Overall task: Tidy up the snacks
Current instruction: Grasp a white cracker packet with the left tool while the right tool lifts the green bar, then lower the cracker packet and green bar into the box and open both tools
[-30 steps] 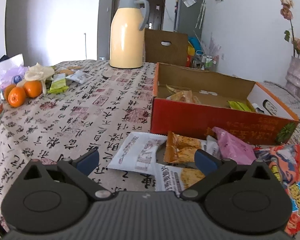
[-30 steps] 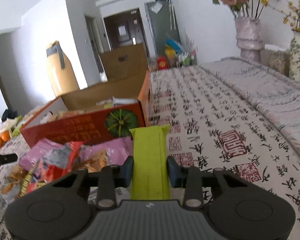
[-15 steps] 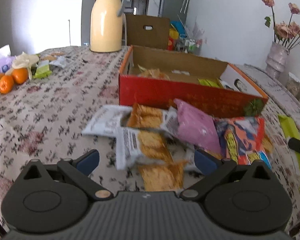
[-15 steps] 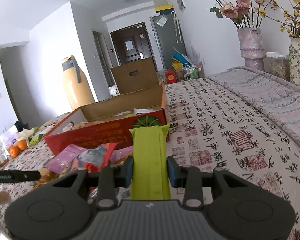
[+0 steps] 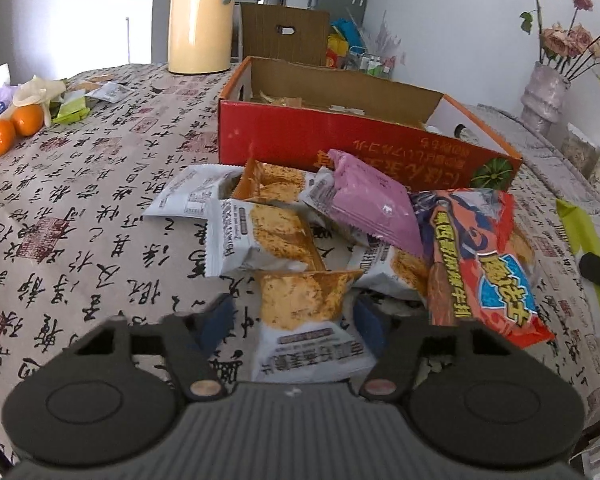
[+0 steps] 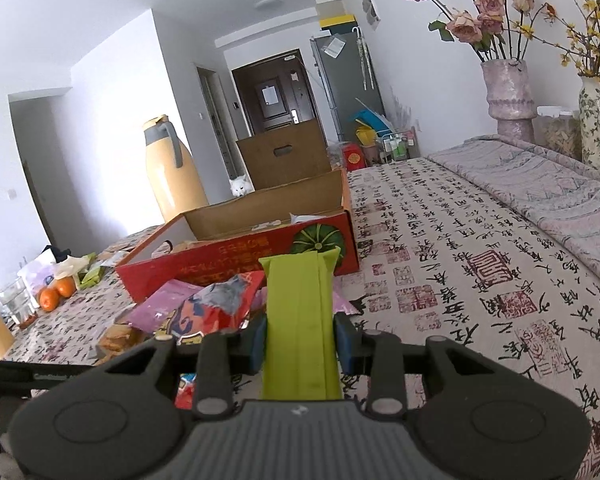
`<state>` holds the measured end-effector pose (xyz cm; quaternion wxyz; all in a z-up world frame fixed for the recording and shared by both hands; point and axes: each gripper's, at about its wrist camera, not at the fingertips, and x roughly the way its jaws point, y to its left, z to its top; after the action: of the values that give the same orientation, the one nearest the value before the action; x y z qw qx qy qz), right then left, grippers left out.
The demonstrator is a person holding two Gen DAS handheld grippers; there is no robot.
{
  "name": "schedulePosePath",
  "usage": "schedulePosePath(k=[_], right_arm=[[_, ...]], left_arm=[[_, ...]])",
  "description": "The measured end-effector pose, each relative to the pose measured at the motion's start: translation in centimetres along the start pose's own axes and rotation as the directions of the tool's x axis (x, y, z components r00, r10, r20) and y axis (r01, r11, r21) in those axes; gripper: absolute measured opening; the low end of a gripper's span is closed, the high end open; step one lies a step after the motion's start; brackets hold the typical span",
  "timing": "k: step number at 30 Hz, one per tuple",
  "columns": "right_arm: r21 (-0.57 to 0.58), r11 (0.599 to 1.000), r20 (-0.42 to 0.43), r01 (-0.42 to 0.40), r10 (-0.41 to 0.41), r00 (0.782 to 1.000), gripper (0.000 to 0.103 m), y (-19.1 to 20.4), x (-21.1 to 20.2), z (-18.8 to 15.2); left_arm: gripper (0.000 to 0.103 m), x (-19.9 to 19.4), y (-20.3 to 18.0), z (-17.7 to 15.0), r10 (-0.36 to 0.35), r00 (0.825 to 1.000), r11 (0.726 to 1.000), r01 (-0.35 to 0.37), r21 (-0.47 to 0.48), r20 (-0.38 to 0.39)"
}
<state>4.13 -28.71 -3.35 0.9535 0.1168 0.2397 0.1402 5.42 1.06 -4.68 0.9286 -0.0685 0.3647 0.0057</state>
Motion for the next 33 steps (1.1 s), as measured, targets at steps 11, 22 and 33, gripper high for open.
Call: schedulePosePath(k=[11, 22, 33], right_arm=[[-0.011, 1.0, 0.002, -0.003, 0.003, 1.0, 0.034, 0.5, -0.5, -0.3], [-0.025, 1.0, 0.025, -0.016, 0.017, 1.0, 0.034, 1.4, -0.4, 0.4], [-0.052, 0.998, 0.085, -0.023, 0.027, 0.996, 0.034, 2.3, 1.1, 3.6]], left_arm=[[0.041, -1.4, -0.3, -0.3, 0.007, 0.999, 1.0, -0.008, 0.023, 0.04], [0.039, -3.4, -1.0, 1.0, -0.028, 0.992, 0.998, 0.022, 0.053, 0.122], [0.039, -4.0, -2.0, 5.5, -0.035, 0.973, 0.998, 0.022, 0.058, 0.23]])
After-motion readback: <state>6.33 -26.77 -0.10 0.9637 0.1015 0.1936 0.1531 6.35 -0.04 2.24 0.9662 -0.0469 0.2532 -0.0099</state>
